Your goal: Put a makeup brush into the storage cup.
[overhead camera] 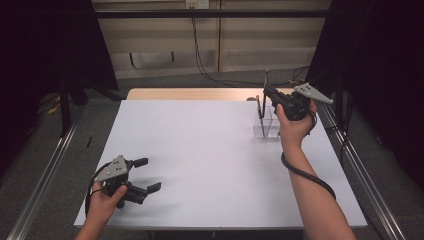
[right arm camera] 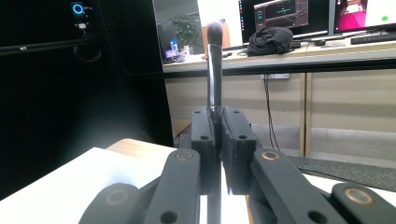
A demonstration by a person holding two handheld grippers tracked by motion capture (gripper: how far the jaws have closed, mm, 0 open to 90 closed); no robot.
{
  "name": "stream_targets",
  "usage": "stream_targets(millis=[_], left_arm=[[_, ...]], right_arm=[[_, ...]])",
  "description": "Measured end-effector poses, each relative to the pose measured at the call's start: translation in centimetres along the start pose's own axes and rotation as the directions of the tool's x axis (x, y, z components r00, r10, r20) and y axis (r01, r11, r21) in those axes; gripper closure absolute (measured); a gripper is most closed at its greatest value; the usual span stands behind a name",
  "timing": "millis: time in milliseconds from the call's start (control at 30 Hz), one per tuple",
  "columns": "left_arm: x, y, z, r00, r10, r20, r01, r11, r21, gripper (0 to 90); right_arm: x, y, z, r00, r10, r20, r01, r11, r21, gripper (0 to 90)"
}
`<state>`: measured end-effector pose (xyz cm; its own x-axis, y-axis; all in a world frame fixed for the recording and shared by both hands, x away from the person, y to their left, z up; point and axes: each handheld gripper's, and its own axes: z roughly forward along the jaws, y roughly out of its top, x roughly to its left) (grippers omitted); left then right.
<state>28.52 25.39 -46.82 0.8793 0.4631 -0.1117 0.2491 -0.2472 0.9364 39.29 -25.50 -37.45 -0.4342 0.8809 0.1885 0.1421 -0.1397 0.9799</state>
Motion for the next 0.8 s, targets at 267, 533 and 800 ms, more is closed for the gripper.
stream_targets(millis=[267, 533, 800], left_arm=[[0.0, 0.0, -0.1, 1.0, -0.001, 0.004, 0.001, 1.0, -0.004, 0.0], [0.1, 0.0, -0.2, 1.0, -0.006, -0.005, 0.006, 1.0, -0.007, 0.0], [0.1, 0.0, -0.3, 1.0, -0.003, -0.003, 0.003, 0.9999, -0.01, 0.0]], right_arm=[[-0.5, 0.3, 0.3, 0.9999, 0.001, 0.012, -0.001, 1.0, 0.004, 84.8], [-1.1, 0.2, 0.7, 0.9996, -0.005, 0.029, 0.004, 1.0, 0.018, 84.8], [-1.2, 0.3, 0.9, 0.9994, -0.01, 0.034, 0.009, 1.0, 0.023, 84.8]])
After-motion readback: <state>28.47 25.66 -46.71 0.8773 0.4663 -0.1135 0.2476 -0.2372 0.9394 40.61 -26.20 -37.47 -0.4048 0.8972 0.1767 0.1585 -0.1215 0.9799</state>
